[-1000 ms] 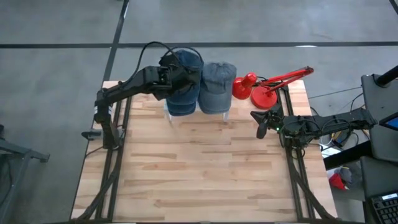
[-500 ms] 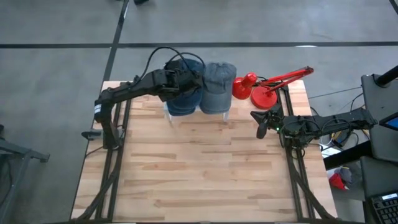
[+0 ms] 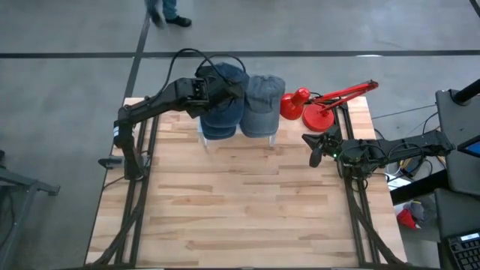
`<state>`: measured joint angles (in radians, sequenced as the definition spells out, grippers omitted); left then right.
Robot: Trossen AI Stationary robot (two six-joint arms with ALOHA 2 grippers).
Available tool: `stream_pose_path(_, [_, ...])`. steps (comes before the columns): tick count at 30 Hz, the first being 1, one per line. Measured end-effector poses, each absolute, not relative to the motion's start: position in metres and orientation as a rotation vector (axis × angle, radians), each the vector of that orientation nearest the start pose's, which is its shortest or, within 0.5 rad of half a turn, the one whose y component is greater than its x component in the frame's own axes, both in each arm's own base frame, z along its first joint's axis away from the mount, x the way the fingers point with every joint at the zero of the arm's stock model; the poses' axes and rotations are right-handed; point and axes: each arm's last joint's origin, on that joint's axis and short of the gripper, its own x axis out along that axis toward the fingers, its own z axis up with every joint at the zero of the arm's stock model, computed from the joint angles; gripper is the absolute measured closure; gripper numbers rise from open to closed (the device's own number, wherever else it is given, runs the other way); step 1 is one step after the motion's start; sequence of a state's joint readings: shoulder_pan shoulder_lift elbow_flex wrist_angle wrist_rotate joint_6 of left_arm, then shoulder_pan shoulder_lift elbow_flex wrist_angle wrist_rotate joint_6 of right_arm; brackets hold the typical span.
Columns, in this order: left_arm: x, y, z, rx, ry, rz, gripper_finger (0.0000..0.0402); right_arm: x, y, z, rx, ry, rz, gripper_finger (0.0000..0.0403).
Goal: Stack small to large cups/mugs on shelf
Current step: Stack the blue cup on the other blue cup on the shelf
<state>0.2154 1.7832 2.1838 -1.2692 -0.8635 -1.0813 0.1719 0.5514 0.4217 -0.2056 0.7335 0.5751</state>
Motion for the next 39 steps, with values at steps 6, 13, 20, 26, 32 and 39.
stream_pose_path(6, [0.319, 0.097, 0.441, -0.620, 0.256, 1.357, 0.0399, 0.132, 0.003, 0.240, 0.407, 0.136, -0.624, 0.0374])
stream_pose_path(13, [0.316, 0.097, 0.440, -0.626, 0.267, 1.377, 0.0399, 0.132, 0.003, 0.240, 0.407, 0.136, -0.624, 0.0374])
stream_pose_path(20, [0.316, 0.099, 0.439, -0.623, 0.276, 1.381, 0.0399, 0.132, 0.003, 0.240, 0.407, 0.136, -0.625, 0.0374])
stream_pose_path(26, [0.322, 0.100, 0.425, -0.640, 0.309, 1.378, 0.0392, 0.131, 0.003, 0.240, 0.407, 0.135, -0.626, 0.0374])
stream_pose_path(32, [0.334, 0.103, 0.408, -0.648, 0.302, 1.363, 0.0392, 0.131, 0.003, 0.240, 0.407, 0.135, -0.626, 0.0374])
stream_pose_path(39, [0.337, 0.107, 0.402, -0.651, 0.302, 1.361, 0.0381, 0.131, 0.003, 0.240, 0.407, 0.135, -0.626, 0.0374])
